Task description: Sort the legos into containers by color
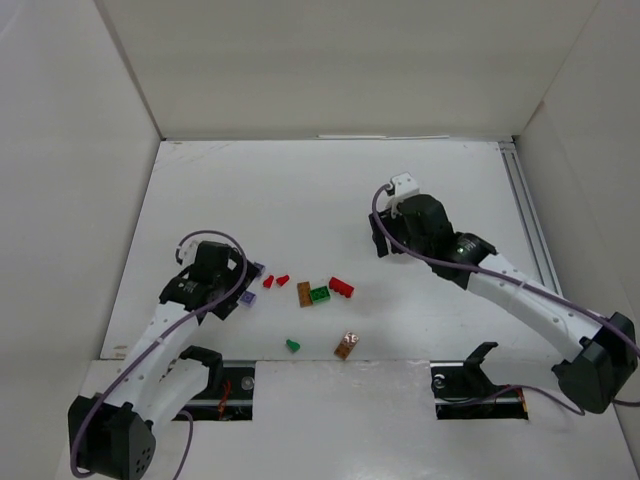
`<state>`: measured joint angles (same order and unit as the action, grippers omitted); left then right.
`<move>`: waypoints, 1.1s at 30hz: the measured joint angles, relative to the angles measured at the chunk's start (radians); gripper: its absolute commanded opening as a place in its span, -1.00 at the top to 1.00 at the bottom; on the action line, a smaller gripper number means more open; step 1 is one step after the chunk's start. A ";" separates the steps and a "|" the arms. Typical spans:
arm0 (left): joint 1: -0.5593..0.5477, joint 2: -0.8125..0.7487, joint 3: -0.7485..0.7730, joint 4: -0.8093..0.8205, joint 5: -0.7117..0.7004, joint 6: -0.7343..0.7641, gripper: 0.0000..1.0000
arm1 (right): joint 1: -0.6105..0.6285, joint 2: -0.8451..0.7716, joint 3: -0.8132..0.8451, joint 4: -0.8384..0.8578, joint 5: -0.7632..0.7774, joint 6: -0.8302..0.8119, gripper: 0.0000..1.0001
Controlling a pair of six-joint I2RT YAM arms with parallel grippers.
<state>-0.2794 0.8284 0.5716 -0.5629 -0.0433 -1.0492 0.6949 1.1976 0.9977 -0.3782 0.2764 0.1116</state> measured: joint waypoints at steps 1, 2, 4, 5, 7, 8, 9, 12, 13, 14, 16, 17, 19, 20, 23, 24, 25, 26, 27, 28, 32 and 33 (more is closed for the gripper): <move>0.000 0.000 -0.011 -0.018 -0.014 -0.027 -0.93 | 0.000 -0.013 -0.010 0.001 -0.011 0.000 -0.59; 0.000 0.002 -0.021 -0.032 -0.025 -0.048 -0.88 | 0.000 -0.020 -0.017 0.002 -0.019 0.000 -0.59; 0.000 0.017 -0.035 -0.051 -0.040 -0.089 -0.86 | 0.000 -0.033 -0.028 0.002 -0.027 0.004 -0.59; 0.000 0.029 -0.039 -0.058 -0.045 -0.105 -0.86 | 0.000 -0.042 -0.037 -0.001 -0.028 0.006 -0.59; 0.000 0.053 -0.047 -0.063 -0.048 -0.128 -0.79 | 0.000 -0.061 -0.052 -0.014 -0.030 0.011 -0.59; 0.000 0.061 -0.049 -0.063 -0.049 -0.137 -0.76 | 0.000 -0.072 -0.058 -0.022 -0.030 0.013 -0.59; 0.000 0.070 -0.052 -0.062 -0.048 -0.145 -0.73 | 0.000 -0.079 -0.061 -0.031 -0.030 0.016 -0.59; 0.000 0.088 -0.061 -0.058 -0.047 -0.167 -0.59 | 0.000 -0.107 -0.072 -0.061 -0.028 0.024 -0.59; 0.000 0.089 -0.065 -0.055 -0.047 -0.172 -0.54 | 0.000 -0.120 -0.082 -0.064 -0.025 0.027 -0.59; 0.000 0.089 -0.069 -0.055 -0.047 -0.176 -0.46 | 0.000 -0.135 -0.095 -0.068 -0.021 0.032 -0.59; 0.000 0.090 -0.074 -0.055 -0.048 -0.184 -0.35 | 0.000 -0.161 -0.115 -0.084 -0.017 0.043 -0.59; 0.000 0.090 -0.075 -0.054 -0.048 -0.186 -0.33 | 0.000 -0.173 -0.125 -0.089 -0.013 0.049 -0.59; 0.000 0.090 -0.079 -0.046 -0.050 -0.191 -0.28 | 0.000 -0.192 -0.139 -0.096 -0.006 0.058 -0.59; 0.000 0.091 -0.086 -0.034 -0.053 -0.194 -0.24 | 0.000 -0.201 -0.145 -0.097 -0.003 0.064 -0.59; 0.000 0.114 -0.105 -0.018 -0.065 -0.209 -0.24 | 0.000 -0.227 -0.158 -0.109 0.005 0.073 -0.59; 0.000 0.130 -0.106 -0.016 -0.069 -0.211 -0.22 | 0.000 -0.234 -0.161 -0.114 0.007 0.074 -0.59; 0.000 0.146 -0.106 -0.011 -0.074 -0.214 -0.22 | 0.000 -0.240 -0.162 -0.119 0.009 0.076 -0.59; 0.000 0.164 -0.103 -0.009 -0.076 -0.216 -0.19 | 0.000 -0.245 -0.163 -0.125 0.013 0.077 -0.59; 0.000 0.173 -0.098 -0.005 -0.079 -0.220 -0.19 | 0.000 -0.251 -0.163 -0.130 0.016 0.077 -0.61; 0.000 0.179 -0.096 0.002 -0.084 -0.222 -0.17 | 0.000 -0.259 -0.164 -0.132 0.021 0.079 -0.61; 0.000 0.185 -0.095 0.021 -0.100 -0.232 -0.08 | 0.000 -0.294 -0.164 -0.139 0.039 0.080 -0.61; 0.000 0.185 -0.097 0.026 -0.104 -0.233 -0.08 | 0.000 -0.298 -0.164 -0.139 0.041 0.080 -0.61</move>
<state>-0.2794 1.0134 0.4751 -0.5369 -0.1471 -1.2819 0.6949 0.8997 0.8337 -0.5171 0.3176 0.1917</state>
